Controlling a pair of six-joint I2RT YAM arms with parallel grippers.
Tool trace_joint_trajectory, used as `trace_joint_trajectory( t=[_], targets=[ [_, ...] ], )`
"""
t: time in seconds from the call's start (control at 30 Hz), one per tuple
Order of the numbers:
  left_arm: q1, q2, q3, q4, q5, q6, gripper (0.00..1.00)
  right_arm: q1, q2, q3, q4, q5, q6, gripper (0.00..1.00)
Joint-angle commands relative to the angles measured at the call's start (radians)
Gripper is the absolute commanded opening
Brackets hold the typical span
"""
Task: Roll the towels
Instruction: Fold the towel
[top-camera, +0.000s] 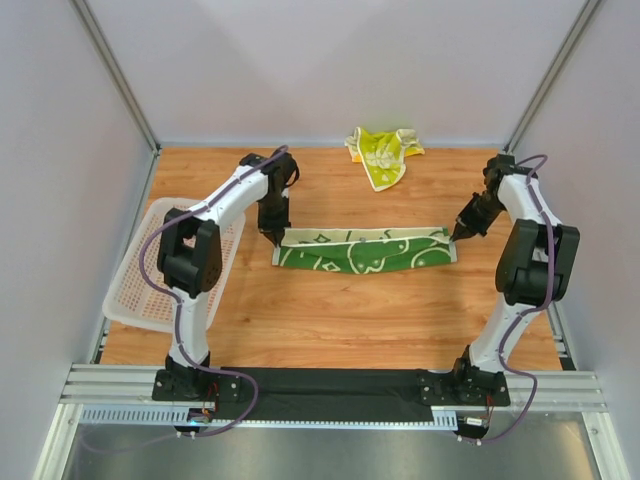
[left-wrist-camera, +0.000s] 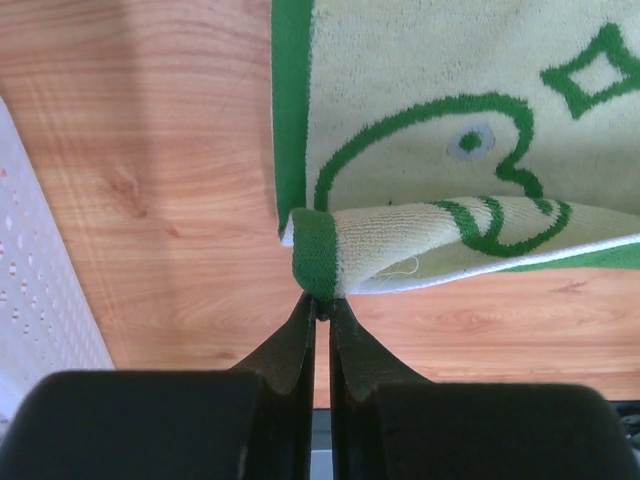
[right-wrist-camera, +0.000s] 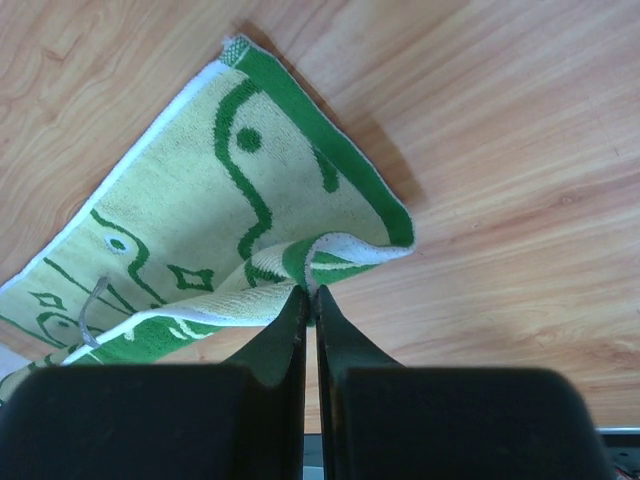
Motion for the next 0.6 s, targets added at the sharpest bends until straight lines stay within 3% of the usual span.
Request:
trace_joint_trajectory(
  t=[0.0,0.57],
  targets=[
    [0.012,0.028,0.065,-0.034,-0.005,0.02,0.0,0.012,0.049,0.079,-0.024,0.017,-0.022,0.0],
    [0.051,0.166,0.211,-0.057,-0.015,0.043,0.0,0.031,0.206,0.251,-0.064,0.025,-0.019,0.0]
  ],
)
